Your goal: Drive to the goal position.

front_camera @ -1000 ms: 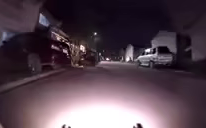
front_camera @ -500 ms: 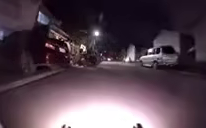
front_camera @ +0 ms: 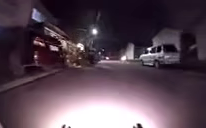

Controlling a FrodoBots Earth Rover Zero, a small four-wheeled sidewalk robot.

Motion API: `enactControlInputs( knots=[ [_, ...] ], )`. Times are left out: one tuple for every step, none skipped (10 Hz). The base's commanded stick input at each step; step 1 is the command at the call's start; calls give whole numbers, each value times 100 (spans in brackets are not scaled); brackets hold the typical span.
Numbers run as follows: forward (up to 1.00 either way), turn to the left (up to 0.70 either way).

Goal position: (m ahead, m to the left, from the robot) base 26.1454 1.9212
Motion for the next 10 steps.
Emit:
enactControlInputs(
  knots=[
    [85, 0],
    [85, 0],
    [85, 0],
    [85, 0],
    [85, 0],
    [85, 0],
    [85, 0],
    [85, 0],
    [85, 0],
    [85, 0]
  ],
)
